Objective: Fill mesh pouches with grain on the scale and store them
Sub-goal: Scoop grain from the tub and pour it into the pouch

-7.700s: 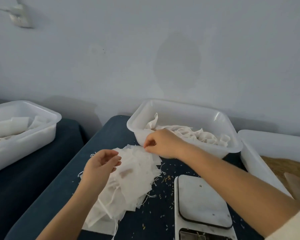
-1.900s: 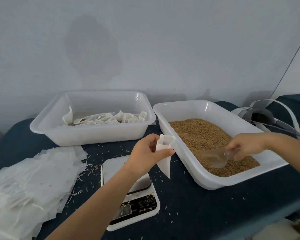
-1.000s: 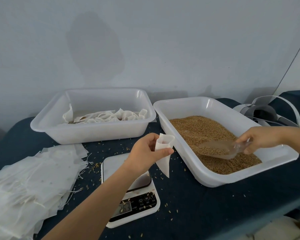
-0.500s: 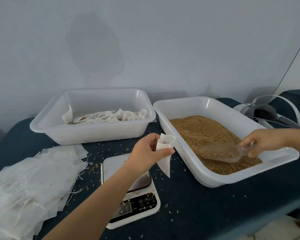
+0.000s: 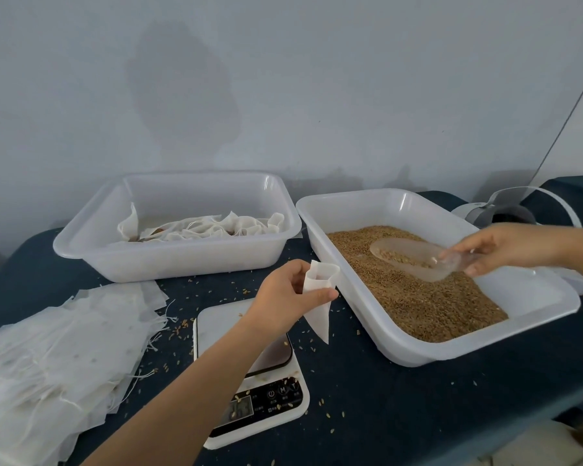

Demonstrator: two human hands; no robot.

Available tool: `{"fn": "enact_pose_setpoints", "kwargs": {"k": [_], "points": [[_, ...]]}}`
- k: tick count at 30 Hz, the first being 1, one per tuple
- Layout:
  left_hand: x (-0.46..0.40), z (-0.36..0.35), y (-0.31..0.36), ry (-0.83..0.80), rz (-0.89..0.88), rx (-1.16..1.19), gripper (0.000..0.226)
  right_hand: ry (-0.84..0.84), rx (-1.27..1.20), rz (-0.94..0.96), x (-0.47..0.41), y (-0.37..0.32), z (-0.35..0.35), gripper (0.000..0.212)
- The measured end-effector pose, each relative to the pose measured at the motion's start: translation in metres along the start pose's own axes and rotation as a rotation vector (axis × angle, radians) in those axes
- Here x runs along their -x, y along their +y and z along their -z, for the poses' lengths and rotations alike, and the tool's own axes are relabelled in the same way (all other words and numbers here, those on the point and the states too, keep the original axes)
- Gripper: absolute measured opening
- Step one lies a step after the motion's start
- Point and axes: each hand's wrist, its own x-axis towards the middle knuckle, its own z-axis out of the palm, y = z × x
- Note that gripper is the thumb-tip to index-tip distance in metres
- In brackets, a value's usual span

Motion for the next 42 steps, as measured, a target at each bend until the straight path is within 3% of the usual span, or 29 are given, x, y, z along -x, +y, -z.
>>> {"fn": "enact_pose_setpoints", "kwargs": {"k": [11,35,42], "points": [[-0.007,-0.005,0.004,0.082,0.032,-0.026,0.03,-0.131,0.103,0.216,-0.013,-0.081,0.016,0.039],[0.001,-0.007,0.008,0.05,-0.032,-0.147,0.041,-0.205,0.727,0.034,-0.008,-0.169,0.028,0.031],[0.003,-0.007,0.011,0.046,-0.031,-0.142,0.043,-0.226,0.801,0.02,-0.004,-0.19,0.029,0.028]]}}
